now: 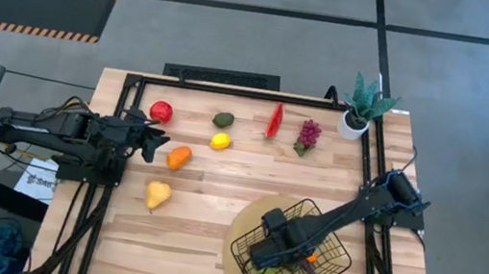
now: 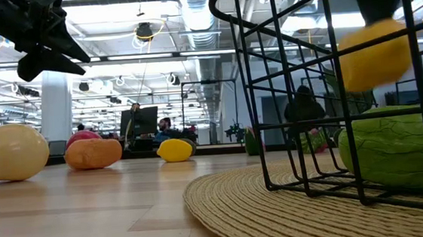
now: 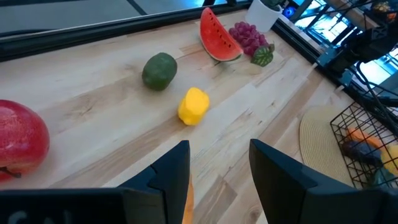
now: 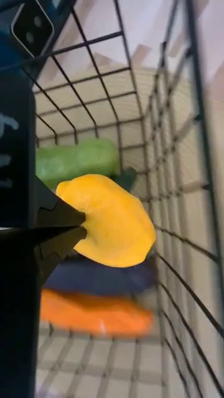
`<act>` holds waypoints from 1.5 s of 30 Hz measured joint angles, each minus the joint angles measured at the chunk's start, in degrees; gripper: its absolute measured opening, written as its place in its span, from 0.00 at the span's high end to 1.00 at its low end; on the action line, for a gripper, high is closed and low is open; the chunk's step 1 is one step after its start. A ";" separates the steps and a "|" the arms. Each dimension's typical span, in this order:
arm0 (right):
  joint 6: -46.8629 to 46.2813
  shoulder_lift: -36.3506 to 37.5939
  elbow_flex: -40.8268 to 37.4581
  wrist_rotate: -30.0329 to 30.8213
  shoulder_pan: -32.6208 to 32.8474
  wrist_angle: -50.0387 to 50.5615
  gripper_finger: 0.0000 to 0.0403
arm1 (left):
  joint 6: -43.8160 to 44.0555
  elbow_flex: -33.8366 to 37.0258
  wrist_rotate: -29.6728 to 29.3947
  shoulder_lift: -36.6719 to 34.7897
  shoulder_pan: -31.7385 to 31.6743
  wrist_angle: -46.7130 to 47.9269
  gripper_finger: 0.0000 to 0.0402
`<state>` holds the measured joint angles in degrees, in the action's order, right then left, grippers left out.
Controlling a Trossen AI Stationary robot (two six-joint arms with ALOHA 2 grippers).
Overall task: Build produce basket
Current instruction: Put the right lemon into the mesh basket, then put the grapes into the mesh basket
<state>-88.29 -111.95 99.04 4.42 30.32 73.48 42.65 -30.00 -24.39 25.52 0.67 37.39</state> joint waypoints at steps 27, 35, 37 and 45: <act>4.94 -3.69 0.09 -3.10 -0.13 1.02 0.82 | 0.59 0.00 0.04 -0.01 0.00 0.70 0.63; 4.30 -3.04 0.13 -3.46 -0.99 1.34 0.78 | 0.61 0.00 -0.03 0.00 0.00 0.70 0.63; 4.55 -2.37 0.73 -4.32 -1.65 1.91 0.79 | 0.58 0.00 -0.03 0.00 0.00 0.70 0.63; 8.34 2.13 4.98 -4.53 -4.55 9.39 0.80 | 0.04 -0.02 0.01 -0.02 0.00 0.70 0.63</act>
<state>-79.95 -109.82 104.03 -0.11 25.77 82.87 42.70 -30.02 -24.38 25.50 0.67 38.09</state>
